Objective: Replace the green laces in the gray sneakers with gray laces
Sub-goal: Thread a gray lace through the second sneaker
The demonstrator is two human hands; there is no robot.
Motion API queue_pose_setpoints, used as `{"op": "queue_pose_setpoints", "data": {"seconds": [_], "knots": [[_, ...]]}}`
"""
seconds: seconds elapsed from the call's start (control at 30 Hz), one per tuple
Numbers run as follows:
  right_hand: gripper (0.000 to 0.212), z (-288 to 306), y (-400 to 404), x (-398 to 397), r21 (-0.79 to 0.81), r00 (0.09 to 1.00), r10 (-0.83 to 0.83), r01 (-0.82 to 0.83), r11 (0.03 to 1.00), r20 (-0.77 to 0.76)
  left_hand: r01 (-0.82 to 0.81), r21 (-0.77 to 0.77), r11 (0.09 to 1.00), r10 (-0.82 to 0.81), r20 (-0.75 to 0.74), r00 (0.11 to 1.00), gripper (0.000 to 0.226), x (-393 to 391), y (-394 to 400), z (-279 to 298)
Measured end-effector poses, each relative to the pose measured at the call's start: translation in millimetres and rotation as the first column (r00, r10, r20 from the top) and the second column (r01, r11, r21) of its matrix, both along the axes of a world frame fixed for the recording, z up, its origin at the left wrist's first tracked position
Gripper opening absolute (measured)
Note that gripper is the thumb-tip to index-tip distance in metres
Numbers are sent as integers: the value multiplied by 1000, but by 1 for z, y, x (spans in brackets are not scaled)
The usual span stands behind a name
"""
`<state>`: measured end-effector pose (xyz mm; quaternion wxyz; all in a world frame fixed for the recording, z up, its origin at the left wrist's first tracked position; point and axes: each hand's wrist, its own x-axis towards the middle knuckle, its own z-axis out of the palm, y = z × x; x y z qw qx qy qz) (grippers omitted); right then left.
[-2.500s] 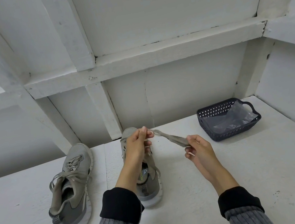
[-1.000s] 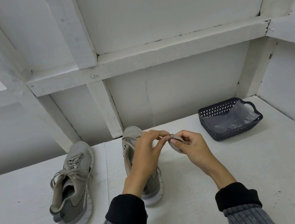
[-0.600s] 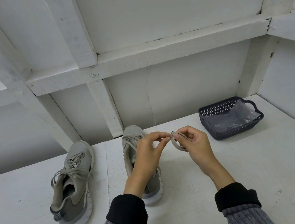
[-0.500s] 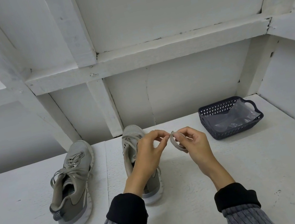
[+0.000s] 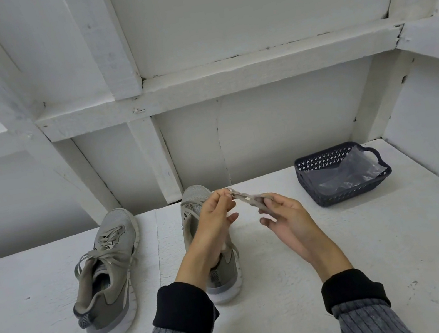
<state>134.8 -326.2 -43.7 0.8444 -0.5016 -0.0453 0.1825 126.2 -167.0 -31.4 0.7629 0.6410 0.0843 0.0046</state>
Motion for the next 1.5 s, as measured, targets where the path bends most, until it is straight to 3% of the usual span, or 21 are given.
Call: {"op": "queue_pose_setpoints", "data": {"seconds": [0.13,0.23,0.3,0.43,0.57,0.7,0.83,1.0,1.07,1.17,1.5], "knots": [[15,4,4,-3,424,964,-24,139,895,-264,-23,-96,995,21,-21,1000,24,1,-3,0],[9,3,8,-5,569,932,-32,248,784,-362,-17,-99,995,15,-27,1000,23,0,-6,-3],[14,2,8,-3,580,923,-20,259,773,-385,-51,-138,989,47,-37,998,26,1,-5,-5],[36,-3,3,-1,330,945,-13,126,936,-327,-81,-118,990,75,-58,996,27,6,3,-9],[26,-11,-1,-2,136,958,-35,76,988,-284,-59,39,997,60,-23,998,24,6,2,-14],[24,-16,-12,-1,312,922,-67,196,930,-381,-109,152,982,104,42,994,19,9,4,-19],[31,-19,-14,-1,350,934,33,100,931,-355,-122,233,965,103,92,990,16,9,-2,-22],[34,-28,-14,0,39,976,6,3,999,-216,-189,199,962,174,92,980,14,12,-2,-21],[27,-28,-12,-1,-196,996,-58,44,980,-67,-207,173,963,195,87,977,14,12,1,-21],[6,-23,-4,-2,-471,987,-118,155,868,107,-205,160,966,194,84,977,13,11,4,-19],[7,-27,18,-2,-619,923,-40,288,730,383,-70,191,979,56,74,996,12,6,-2,-12]]}}
